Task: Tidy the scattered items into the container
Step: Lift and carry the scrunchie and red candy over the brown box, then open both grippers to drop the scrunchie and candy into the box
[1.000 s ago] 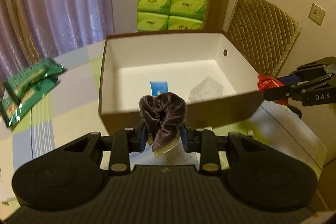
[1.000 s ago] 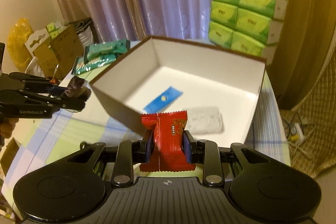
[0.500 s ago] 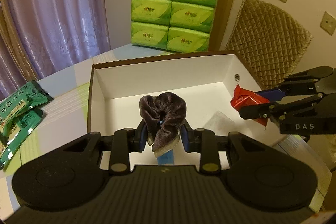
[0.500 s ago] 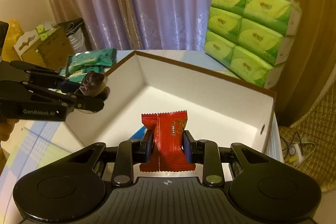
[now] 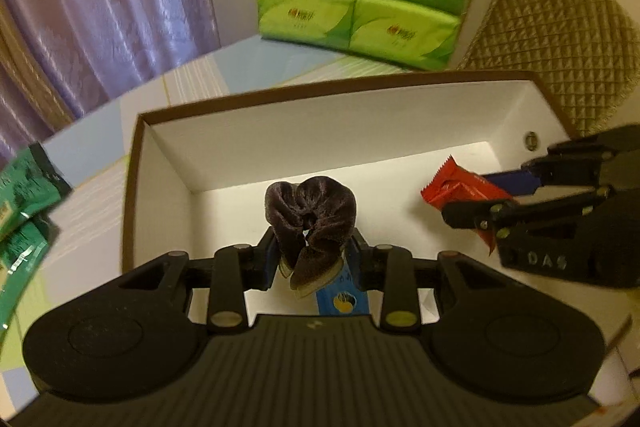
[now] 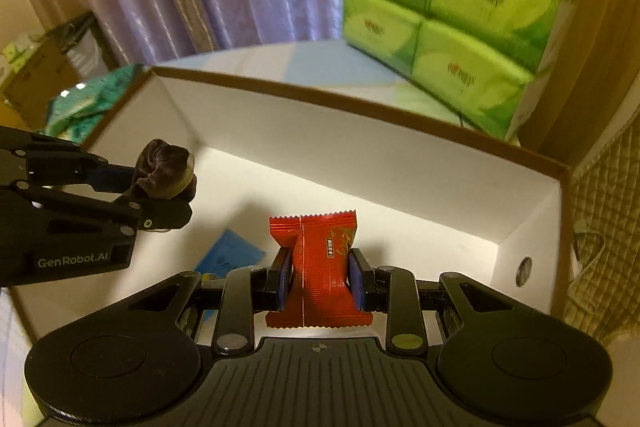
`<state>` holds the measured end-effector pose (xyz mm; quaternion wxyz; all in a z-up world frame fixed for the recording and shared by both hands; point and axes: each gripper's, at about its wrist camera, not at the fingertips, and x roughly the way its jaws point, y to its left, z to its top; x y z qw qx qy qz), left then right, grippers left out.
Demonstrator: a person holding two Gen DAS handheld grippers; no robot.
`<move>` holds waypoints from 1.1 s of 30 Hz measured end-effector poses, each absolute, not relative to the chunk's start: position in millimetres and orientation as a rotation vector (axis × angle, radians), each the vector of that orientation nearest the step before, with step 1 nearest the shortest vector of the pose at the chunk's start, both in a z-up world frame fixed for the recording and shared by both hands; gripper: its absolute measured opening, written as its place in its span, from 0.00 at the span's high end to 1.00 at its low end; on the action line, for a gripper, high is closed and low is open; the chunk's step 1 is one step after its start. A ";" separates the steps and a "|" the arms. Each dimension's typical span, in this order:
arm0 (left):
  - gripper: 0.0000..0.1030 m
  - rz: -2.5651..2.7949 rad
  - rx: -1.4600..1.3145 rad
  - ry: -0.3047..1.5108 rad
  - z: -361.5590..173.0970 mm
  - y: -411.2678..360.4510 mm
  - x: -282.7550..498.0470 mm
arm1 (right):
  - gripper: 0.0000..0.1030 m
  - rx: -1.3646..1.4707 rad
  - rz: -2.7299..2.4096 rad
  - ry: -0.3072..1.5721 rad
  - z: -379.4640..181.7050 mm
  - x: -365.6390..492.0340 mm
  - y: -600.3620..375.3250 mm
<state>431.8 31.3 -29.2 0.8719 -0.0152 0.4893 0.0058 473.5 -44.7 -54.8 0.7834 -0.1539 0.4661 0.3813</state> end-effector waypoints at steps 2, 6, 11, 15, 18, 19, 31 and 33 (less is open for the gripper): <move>0.71 0.020 -0.052 1.035 -36.0 34.4 441.0 | 0.74 -0.340 0.807 1.025 -61.9 481.0 -42.4; 0.69 0.046 -0.067 1.061 -48.3 38.4 455.4 | 0.74 -0.353 0.779 1.043 -70.3 491.1 -40.2; 0.68 0.070 -0.039 1.083 -60.3 37.9 469.7 | 0.74 -0.380 0.760 1.033 -73.8 495.7 -37.1; 0.67 0.083 -0.036 1.094 -68.2 39.1 476.2 | 0.73 -0.379 0.752 1.032 -74.1 497.9 -34.8; 0.65 0.090 -0.027 1.095 -70.9 39.0 478.1 | 0.63 -0.373 0.748 1.034 -74.1 501.4 -33.2; 0.65 0.091 -0.028 1.096 -71.2 39.3 478.2 | 0.63 -0.380 0.735 1.024 -73.6 501.0 -33.4; 0.32 0.087 -0.006 1.069 -61.8 35.4 471.1 | 0.17 -0.380 0.780 0.928 -51.7 489.1 -39.1; 0.29 0.086 0.003 1.065 -58.9 33.8 469.0 | 0.13 -0.385 0.785 0.913 -47.7 485.3 -41.4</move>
